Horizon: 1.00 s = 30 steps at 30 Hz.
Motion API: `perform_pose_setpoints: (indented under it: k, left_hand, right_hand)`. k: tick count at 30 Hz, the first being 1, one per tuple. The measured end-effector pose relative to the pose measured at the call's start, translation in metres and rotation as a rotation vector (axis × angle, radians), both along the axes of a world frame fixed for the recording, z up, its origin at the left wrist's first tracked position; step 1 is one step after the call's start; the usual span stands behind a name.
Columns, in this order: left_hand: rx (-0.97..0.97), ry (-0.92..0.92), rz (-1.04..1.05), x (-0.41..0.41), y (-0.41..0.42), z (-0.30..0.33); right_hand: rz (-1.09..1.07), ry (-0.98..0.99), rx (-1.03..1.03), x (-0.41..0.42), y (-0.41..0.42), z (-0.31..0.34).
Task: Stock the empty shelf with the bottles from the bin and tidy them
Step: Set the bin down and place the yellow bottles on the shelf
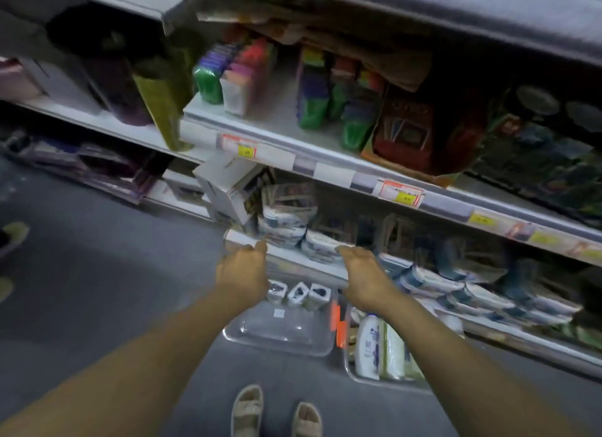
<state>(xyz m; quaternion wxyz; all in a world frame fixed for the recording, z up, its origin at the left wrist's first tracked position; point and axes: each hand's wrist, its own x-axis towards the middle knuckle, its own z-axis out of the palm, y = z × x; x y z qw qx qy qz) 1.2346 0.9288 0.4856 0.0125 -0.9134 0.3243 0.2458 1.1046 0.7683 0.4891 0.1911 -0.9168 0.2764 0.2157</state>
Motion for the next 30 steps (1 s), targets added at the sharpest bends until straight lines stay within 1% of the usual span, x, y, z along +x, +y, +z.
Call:
perform_pose_setpoints:
  k: [7,14,18,22,26,30]
  left_hand:
    - [0.118,0.094,0.069,-0.034,0.003,-0.104]
    - [0.107,0.179,0.118,-0.05,0.0,-0.211]
    - [0.071,0.222,0.114,-0.053,-0.01,-0.279]
    - [0.037,0.227,0.075,-0.049,-0.026,-0.345]
    - [-0.025,0.195,0.06,-0.043,-0.043,-0.406]
    - [-0.079,0.117,0.047,-0.038,-0.058,-0.458]
  right_hand:
    - [-0.013,0.057,0.106,-0.022,-0.012,-0.108]
    - [-0.064,0.099,0.175,-0.028,-0.019,-0.214]
    - [-0.081,0.121,0.169,-0.027,-0.024,-0.279]
    - [-0.139,0.103,0.163,-0.026,-0.031,-0.349]
    - [-0.188,0.063,0.144,-0.024,-0.038,-0.415]
    - [-0.197,-0.021,0.04,-0.02,-0.048,-0.48]
